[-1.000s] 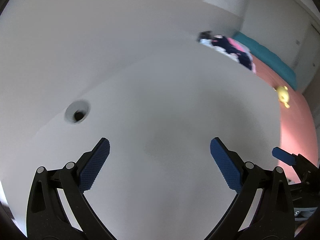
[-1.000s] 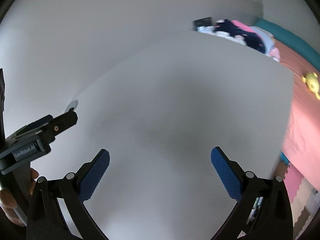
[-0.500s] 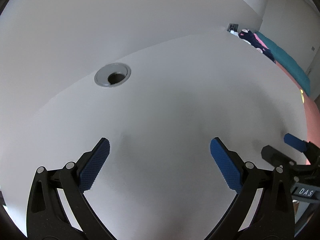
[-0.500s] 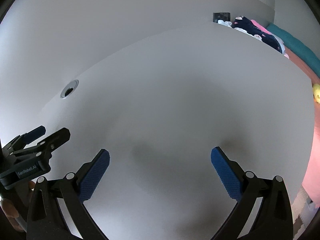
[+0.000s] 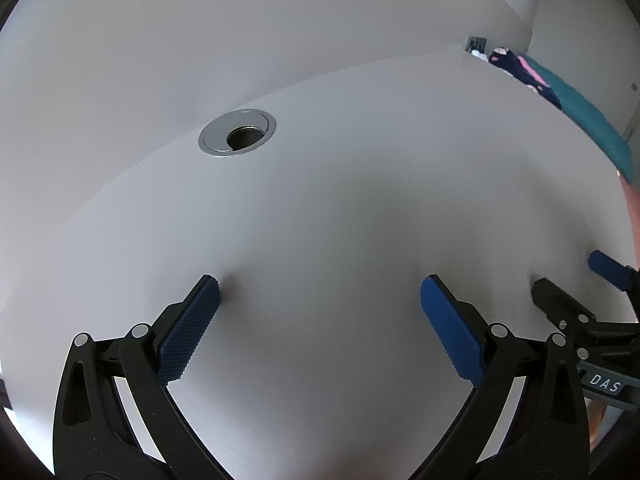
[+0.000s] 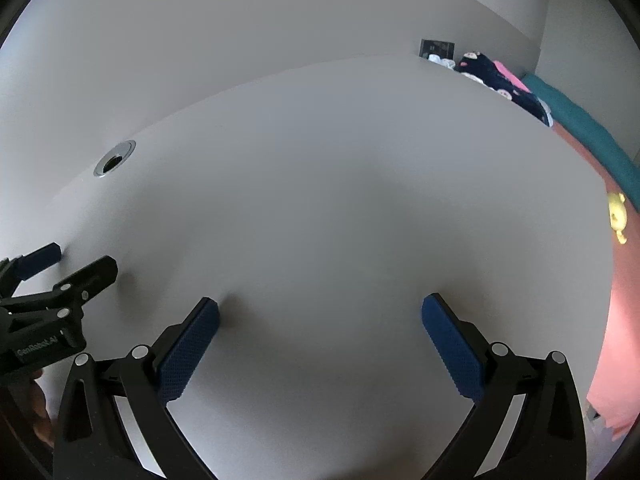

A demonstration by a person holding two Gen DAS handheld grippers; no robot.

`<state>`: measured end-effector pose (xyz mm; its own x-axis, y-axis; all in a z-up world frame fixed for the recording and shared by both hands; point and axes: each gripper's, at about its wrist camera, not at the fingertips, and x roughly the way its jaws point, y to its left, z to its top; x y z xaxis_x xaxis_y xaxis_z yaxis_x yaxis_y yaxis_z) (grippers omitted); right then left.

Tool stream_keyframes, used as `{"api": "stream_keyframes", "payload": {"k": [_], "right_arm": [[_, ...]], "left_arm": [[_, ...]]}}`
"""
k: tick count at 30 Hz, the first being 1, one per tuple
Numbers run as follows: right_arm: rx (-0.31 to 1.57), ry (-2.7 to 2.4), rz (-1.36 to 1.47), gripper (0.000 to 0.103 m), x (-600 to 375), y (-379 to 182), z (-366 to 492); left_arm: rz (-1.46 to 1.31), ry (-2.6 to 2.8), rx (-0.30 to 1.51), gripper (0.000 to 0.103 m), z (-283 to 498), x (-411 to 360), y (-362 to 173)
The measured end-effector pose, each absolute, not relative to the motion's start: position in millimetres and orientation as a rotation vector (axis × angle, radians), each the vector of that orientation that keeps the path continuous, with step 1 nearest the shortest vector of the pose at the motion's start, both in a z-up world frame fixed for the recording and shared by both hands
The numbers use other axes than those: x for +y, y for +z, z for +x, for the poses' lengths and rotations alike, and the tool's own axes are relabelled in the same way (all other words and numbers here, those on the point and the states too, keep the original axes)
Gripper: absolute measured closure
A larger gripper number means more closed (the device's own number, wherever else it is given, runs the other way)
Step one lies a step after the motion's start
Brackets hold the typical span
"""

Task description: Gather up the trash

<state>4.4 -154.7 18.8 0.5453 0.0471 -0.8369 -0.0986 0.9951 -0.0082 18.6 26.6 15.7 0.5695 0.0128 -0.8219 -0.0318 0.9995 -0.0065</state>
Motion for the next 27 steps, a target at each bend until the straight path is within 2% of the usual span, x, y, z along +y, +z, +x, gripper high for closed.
{"api": "stream_keyframes", "payload": {"k": [27], "right_arm": [[0.99, 0.076, -0.058, 0.002, -154.8, 17.8, 6.1]], "left_arm": [[-0.009, 0.03, 0.968, 0.006, 22.6, 22.2, 14.5]]}}
